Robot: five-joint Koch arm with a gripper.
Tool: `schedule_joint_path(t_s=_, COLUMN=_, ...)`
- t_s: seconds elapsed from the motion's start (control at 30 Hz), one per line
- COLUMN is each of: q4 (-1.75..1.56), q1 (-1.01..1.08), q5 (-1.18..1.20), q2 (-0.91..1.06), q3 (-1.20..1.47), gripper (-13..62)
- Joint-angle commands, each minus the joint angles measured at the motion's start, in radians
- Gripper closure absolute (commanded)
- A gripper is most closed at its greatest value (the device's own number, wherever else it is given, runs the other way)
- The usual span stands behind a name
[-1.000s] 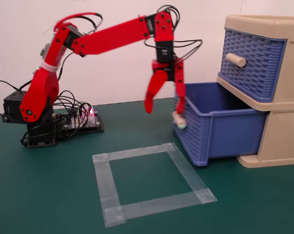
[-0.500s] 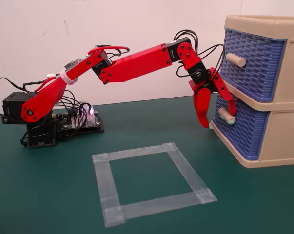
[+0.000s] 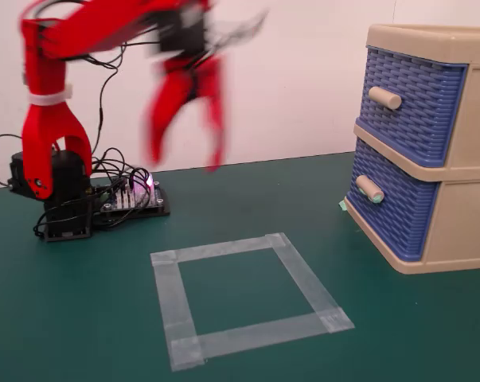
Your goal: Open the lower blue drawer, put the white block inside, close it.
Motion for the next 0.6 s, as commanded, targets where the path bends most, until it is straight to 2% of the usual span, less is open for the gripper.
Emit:
schedule_joint_path(t_s=0.0, q4=0.011, q1=0.155, q5=-0.291, q2=0.166, q3=0.127, gripper=15.9)
schedule_joint_path(t_s=0.17, q4=-0.307, q1=0.583, q5=-0.822, q2=0.391, q3=0.749, gripper=15.9)
schedule_joint_path(t_s=0.27, q4=-0.526, q1=0.726, q5=-1.011, q2=0.439, q3=1.037, gripper=15.8)
schedule_joint_path(t_s=0.4, q4=-0.552, q1=0.775, q5=-1.058, q2=0.526, q3=1.216, gripper=15.7)
schedule_joint_path(t_s=0.57, q4=-0.356, q1=0.773, q5=-1.069, q2=0.77, q3=1.345, gripper=15.6)
